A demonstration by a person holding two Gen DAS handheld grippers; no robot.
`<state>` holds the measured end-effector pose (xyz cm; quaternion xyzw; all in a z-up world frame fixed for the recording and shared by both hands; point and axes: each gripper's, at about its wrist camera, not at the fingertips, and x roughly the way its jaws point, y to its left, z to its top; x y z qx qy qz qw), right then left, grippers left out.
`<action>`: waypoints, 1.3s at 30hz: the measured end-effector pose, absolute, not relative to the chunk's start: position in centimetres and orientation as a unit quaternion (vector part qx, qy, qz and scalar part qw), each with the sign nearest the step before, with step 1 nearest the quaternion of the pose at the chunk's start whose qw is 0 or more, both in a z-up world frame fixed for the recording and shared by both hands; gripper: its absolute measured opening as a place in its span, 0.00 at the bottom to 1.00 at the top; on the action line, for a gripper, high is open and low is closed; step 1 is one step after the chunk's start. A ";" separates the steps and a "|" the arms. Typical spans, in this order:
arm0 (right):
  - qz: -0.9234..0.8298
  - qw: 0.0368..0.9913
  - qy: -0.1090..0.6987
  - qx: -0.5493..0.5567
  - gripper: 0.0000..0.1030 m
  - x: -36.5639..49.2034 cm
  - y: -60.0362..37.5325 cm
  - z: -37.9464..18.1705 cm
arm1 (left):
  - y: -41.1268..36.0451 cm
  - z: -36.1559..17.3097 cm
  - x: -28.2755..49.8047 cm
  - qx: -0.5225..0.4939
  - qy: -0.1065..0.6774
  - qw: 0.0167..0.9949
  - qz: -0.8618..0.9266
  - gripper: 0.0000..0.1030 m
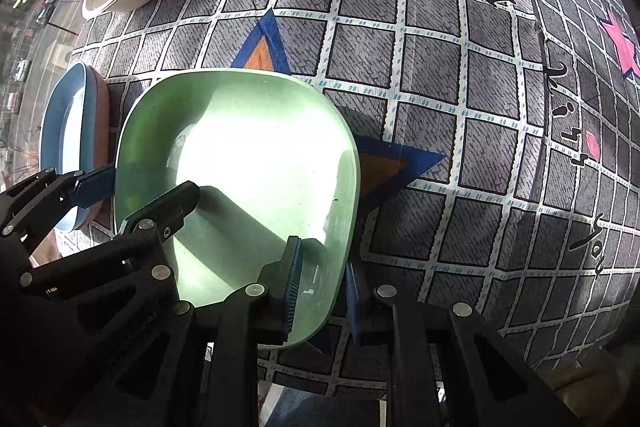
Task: Organize plates and bowls
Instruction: 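Lift and carry the green plate toward the stacked blue plate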
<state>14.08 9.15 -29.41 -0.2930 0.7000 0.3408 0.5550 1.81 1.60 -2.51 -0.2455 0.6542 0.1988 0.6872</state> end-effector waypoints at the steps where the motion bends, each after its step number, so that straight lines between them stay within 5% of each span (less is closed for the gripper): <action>1: 0.341 0.555 0.700 -0.293 0.21 14.1 8.9 -29.0 | 1.7 -2.3 1.7 -0.246 0.654 0.687 0.199 0.48; 24: 0.329 0.542 0.725 -0.271 0.21 13.7 9.1 -30.7 | 1.9 -2.6 2.9 -0.252 0.652 0.687 0.197 0.48; 39: 0.419 0.525 0.695 -0.257 0.21 7.9 15.3 -21.9 | 6.6 2.7 -0.9 -0.270 0.613 0.681 0.295 0.48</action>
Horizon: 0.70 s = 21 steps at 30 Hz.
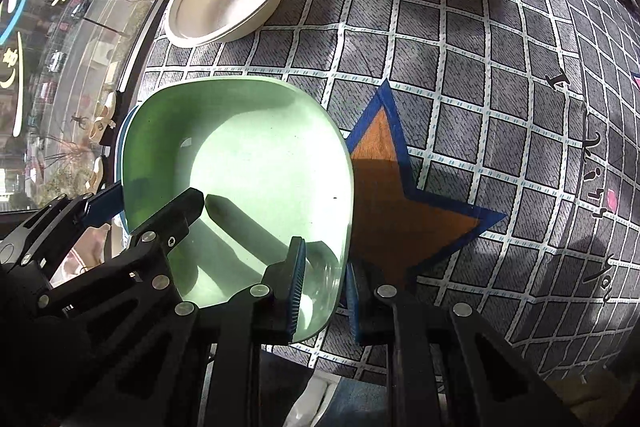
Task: Organize plates and bowls
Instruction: 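Lift and carry the green plate toward the stacked blue plate, then lower the green plate onto the blue plate and open the right gripper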
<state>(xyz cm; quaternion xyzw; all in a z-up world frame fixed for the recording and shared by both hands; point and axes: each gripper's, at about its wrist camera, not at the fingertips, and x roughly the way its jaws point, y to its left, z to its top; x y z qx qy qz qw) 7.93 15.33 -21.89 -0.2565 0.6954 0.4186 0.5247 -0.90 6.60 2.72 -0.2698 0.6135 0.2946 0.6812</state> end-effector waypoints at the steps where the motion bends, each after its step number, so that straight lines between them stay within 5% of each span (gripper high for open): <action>1: 0.426 0.519 0.695 -0.256 0.21 7.4 16.2 -21.9 | 7.0 2.4 -1.7 -0.272 0.613 0.677 0.303 0.48; 21: 0.470 0.490 0.671 -0.297 0.21 -1.6 23.9 -20.2 | 12.9 -1.7 -9.2 -0.306 0.599 0.633 0.383 0.51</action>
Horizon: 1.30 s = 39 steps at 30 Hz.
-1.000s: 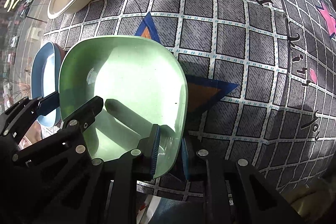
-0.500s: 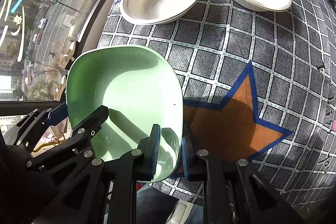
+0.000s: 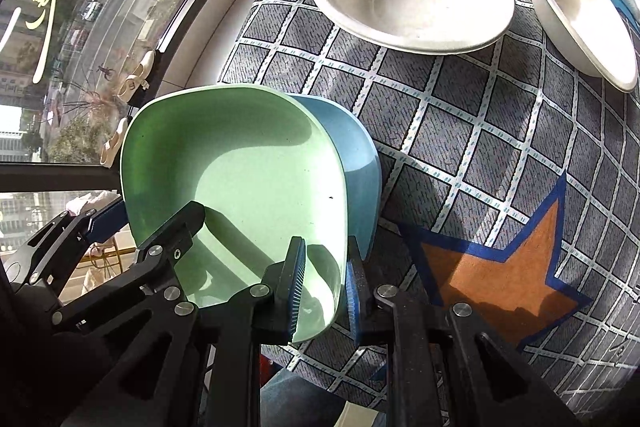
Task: Organize plates and bowls
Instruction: 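Lower the green plate onto the blue plate and open the right gripper, then grasp the rim of a white paper bowl with the right gripper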
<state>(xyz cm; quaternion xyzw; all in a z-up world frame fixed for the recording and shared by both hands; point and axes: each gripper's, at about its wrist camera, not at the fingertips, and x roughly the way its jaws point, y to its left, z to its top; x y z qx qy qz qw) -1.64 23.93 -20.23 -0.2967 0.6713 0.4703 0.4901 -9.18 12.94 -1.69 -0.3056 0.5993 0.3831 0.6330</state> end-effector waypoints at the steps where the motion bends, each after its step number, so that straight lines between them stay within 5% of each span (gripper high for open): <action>1: 0.471 0.490 0.672 -0.295 0.21 -1.4 24.0 -20.2 | 13.0 -1.9 -9.1 -0.304 0.600 0.634 0.382 0.51; 7: 0.478 0.496 0.668 -0.282 0.28 -0.4 24.2 -19.9 | 13.3 -2.0 -9.4 -0.299 0.603 0.625 0.396 0.73; 11: 0.488 0.499 0.671 -0.249 0.76 0.8 24.1 -19.8 | 13.9 -1.4 -10.2 -0.302 0.599 0.617 0.412 0.77; 12: 0.486 0.508 0.665 -0.254 0.77 1.3 24.1 -20.0 | 14.0 -1.2 -10.2 -0.303 0.597 0.617 0.415 0.78; 39: 0.377 0.625 0.654 -0.198 0.77 19.8 21.3 -16.6 | 16.5 3.4 5.0 -0.262 0.562 0.707 0.341 0.78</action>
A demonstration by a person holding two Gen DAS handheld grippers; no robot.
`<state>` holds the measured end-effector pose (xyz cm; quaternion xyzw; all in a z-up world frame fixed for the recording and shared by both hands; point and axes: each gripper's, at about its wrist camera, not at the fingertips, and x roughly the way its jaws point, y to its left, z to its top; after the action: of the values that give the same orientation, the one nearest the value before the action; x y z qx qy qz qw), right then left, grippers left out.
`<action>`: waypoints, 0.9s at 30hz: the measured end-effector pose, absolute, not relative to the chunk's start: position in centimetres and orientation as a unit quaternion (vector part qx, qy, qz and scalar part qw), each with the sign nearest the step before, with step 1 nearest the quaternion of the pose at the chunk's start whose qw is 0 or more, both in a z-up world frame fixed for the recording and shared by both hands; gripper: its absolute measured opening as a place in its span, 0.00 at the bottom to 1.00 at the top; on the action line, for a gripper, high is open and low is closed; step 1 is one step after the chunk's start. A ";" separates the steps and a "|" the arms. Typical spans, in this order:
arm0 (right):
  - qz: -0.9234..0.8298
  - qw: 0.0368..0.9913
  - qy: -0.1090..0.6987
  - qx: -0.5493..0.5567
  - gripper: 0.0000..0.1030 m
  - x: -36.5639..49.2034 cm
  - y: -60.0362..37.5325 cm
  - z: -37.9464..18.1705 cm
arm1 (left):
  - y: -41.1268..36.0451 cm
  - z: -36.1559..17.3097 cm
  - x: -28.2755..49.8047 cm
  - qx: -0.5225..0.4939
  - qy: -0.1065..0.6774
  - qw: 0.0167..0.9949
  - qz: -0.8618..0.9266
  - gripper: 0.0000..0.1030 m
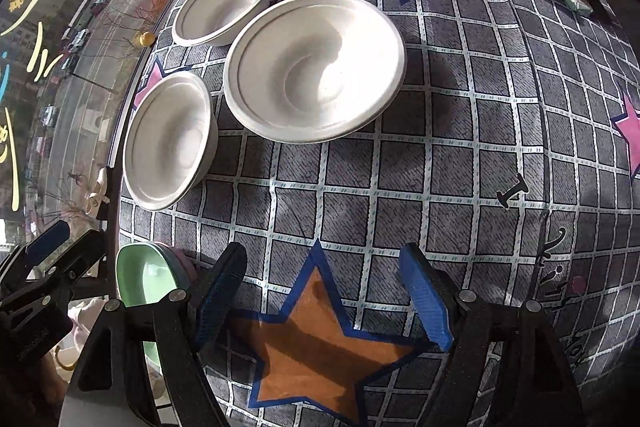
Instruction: Organize plates and bowls
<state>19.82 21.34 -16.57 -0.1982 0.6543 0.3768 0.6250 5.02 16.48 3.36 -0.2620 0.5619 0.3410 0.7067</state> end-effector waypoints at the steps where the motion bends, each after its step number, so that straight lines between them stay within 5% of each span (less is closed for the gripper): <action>1: 0.374 0.629 0.652 -0.196 0.77 20.5 21.8 -16.5 | 17.0 3.4 5.8 -0.262 0.559 0.709 0.339 0.78; 23: 0.343 0.635 0.667 -0.185 0.74 27.8 28.4 -19.6 | 21.9 -3.9 22.0 -0.205 0.601 0.716 0.290 0.77; 25: 0.351 0.627 0.671 -0.183 0.67 28.1 28.7 -19.8 | 21.8 -4.7 22.6 -0.198 0.609 0.712 0.287 0.75; 27: 0.353 0.624 0.672 -0.183 0.59 28.2 28.8 -19.9 | 21.5 -5.4 23.0 -0.200 0.619 0.706 0.279 0.60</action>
<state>28.16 28.84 -19.94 -0.1835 0.6723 0.3530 0.6243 23.05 21.54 -5.37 -0.2005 0.6192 0.2787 0.7062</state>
